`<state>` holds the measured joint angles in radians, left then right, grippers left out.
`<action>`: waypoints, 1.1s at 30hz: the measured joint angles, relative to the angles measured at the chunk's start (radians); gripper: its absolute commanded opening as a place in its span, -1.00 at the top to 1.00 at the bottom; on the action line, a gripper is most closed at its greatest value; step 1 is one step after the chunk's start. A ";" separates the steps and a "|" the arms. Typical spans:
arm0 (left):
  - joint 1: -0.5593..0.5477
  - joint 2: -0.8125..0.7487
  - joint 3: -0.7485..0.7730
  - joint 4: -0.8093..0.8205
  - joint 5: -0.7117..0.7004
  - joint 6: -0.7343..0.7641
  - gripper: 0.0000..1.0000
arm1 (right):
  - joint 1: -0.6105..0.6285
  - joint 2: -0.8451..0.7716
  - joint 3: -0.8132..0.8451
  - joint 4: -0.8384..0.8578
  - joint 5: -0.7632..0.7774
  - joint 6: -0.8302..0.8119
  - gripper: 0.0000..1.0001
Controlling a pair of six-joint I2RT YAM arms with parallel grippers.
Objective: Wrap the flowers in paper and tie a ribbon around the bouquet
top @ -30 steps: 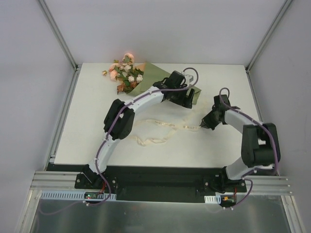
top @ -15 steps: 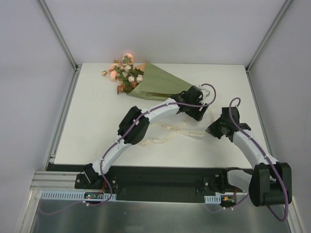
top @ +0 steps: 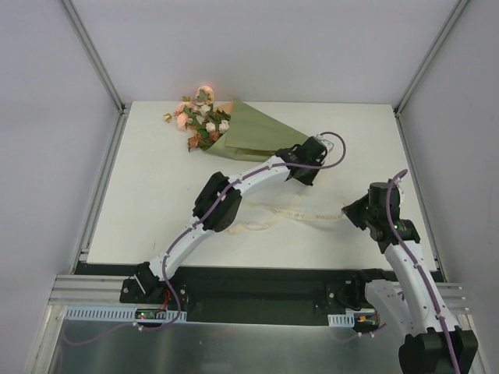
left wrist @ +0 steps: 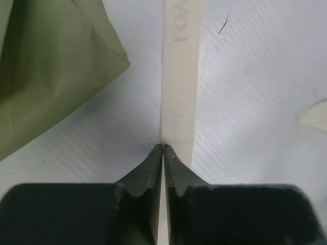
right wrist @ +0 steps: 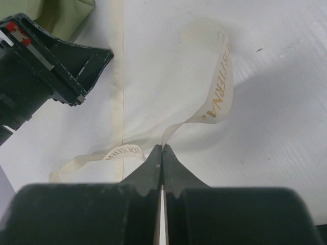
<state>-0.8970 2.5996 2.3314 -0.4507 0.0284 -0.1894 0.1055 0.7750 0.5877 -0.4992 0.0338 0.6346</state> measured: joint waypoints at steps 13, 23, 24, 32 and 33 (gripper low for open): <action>0.011 -0.191 -0.174 -0.108 -0.181 0.069 1.00 | -0.060 -0.111 0.078 -0.232 0.191 -0.063 0.99; 0.163 -0.811 -0.525 -0.093 -0.080 0.013 0.24 | -0.073 -0.251 0.301 -0.357 0.336 -0.214 0.99; 0.177 -0.832 -0.543 -0.080 -0.023 -0.003 0.18 | -0.074 -0.261 0.332 -0.354 0.322 -0.237 0.99; 0.140 -0.893 -0.920 0.047 0.261 -0.059 -0.45 | -0.074 -0.128 0.694 -0.322 0.337 -0.385 0.99; 0.133 -0.898 -0.967 0.050 0.265 -0.064 -0.43 | -0.074 -0.094 0.742 -0.324 0.378 -0.403 0.99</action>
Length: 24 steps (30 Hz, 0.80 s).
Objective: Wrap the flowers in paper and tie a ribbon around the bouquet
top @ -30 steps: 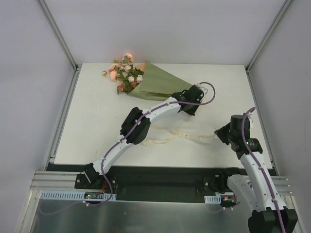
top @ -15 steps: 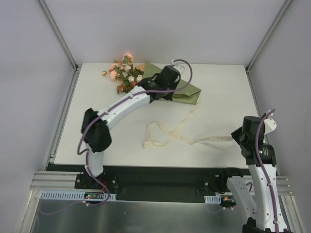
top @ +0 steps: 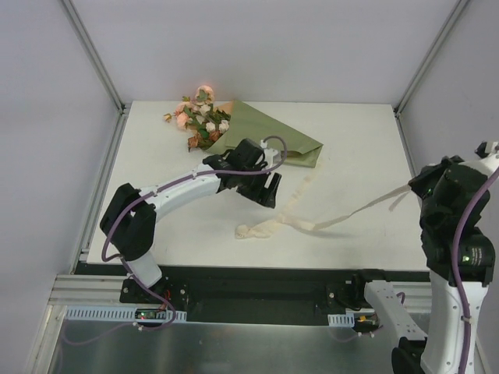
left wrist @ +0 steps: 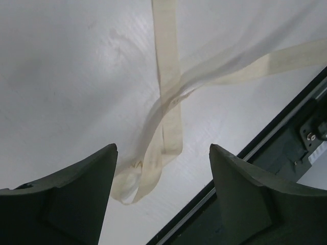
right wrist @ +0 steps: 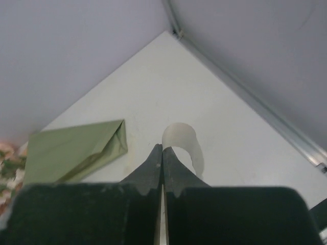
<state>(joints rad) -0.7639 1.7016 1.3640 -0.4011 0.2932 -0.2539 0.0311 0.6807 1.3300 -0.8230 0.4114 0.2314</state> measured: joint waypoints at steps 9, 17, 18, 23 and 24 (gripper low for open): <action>-0.003 0.010 -0.091 0.031 -0.009 -0.036 -0.69 | -0.003 0.121 0.162 -0.033 0.423 -0.116 0.99; -0.067 0.187 0.048 0.059 -0.015 -0.036 -0.93 | -0.006 0.005 0.150 -0.024 0.468 -0.163 0.99; -0.083 0.187 0.034 0.057 -0.018 -0.034 -0.94 | -0.006 0.004 0.150 -0.018 0.454 -0.166 0.99; -0.150 0.183 -0.040 0.059 -0.037 -0.003 -0.82 | -0.007 0.037 0.121 -0.010 0.355 -0.165 0.99; -0.160 0.184 -0.049 0.056 -0.037 0.003 -0.76 | -0.007 0.049 0.113 -0.010 0.334 -0.164 0.99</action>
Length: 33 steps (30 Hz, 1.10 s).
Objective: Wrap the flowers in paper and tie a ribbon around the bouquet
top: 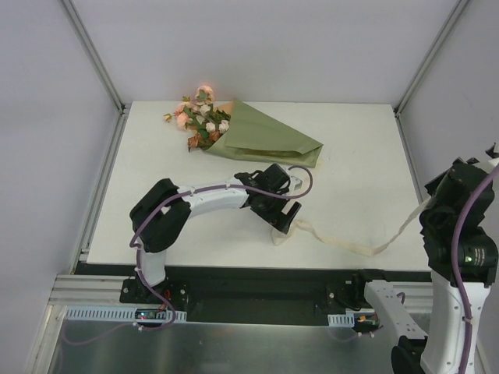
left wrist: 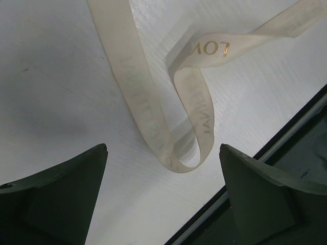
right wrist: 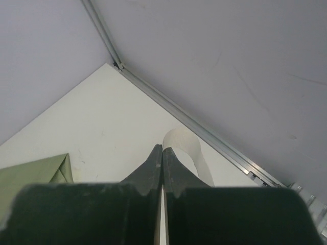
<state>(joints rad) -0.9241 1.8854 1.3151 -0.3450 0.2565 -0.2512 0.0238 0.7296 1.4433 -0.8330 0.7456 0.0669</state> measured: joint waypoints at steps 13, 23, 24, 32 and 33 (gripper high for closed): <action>-0.032 0.105 0.073 -0.027 -0.150 -0.024 -0.13 | 0.000 0.020 -0.023 0.001 -0.074 0.001 0.99; -0.139 0.124 0.092 -0.098 -0.341 -0.109 0.02 | 0.000 0.001 -0.048 0.015 -0.108 0.007 0.99; -0.158 0.133 0.101 -0.111 -0.367 -0.112 0.11 | 0.000 -0.005 -0.053 0.014 -0.110 0.010 0.99; -0.180 0.138 0.100 -0.150 -0.491 -0.207 0.56 | 0.000 -0.017 -0.081 0.014 -0.128 0.031 0.99; -0.173 0.129 0.086 -0.150 -0.502 -0.217 0.61 | 0.000 -0.017 -0.082 0.014 -0.133 0.036 0.99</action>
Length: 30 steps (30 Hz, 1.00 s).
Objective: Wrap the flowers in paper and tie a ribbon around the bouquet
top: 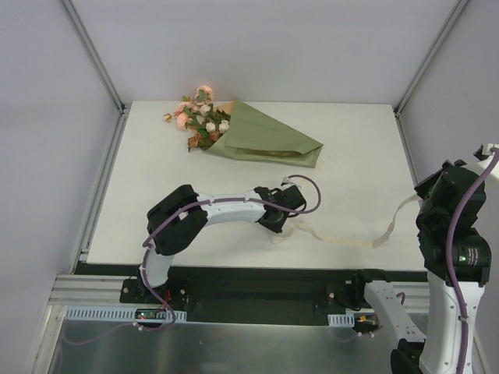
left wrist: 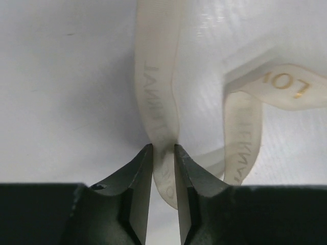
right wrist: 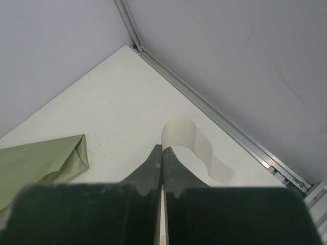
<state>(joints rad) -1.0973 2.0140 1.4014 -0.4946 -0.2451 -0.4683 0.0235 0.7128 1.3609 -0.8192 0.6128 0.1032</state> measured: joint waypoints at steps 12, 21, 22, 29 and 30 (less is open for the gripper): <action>0.435 -0.503 -0.509 -0.064 -0.059 -0.216 1.00 | -0.002 0.067 -0.095 0.029 -0.031 0.098 0.99; 0.845 -1.136 -0.577 -0.094 -0.092 -0.282 1.00 | -0.172 0.393 -0.209 0.124 -0.245 0.201 0.99; 0.880 -1.140 -0.575 -0.094 -0.099 -0.282 1.00 | -0.191 0.425 -0.216 0.132 -0.261 0.208 0.99; 1.054 -0.938 -0.525 -0.085 -0.092 -0.277 1.00 | -0.333 0.650 -0.214 0.221 -0.348 0.208 0.99; 1.068 -0.887 -0.502 -0.077 -0.092 -0.275 1.00 | -0.346 0.689 -0.203 0.226 -0.360 0.204 0.99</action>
<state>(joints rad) -0.0292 1.1267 0.8989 -0.5720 -0.3374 -0.7437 -0.3222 1.4014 1.1584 -0.5930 0.2527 0.3073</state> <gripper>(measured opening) 0.003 0.009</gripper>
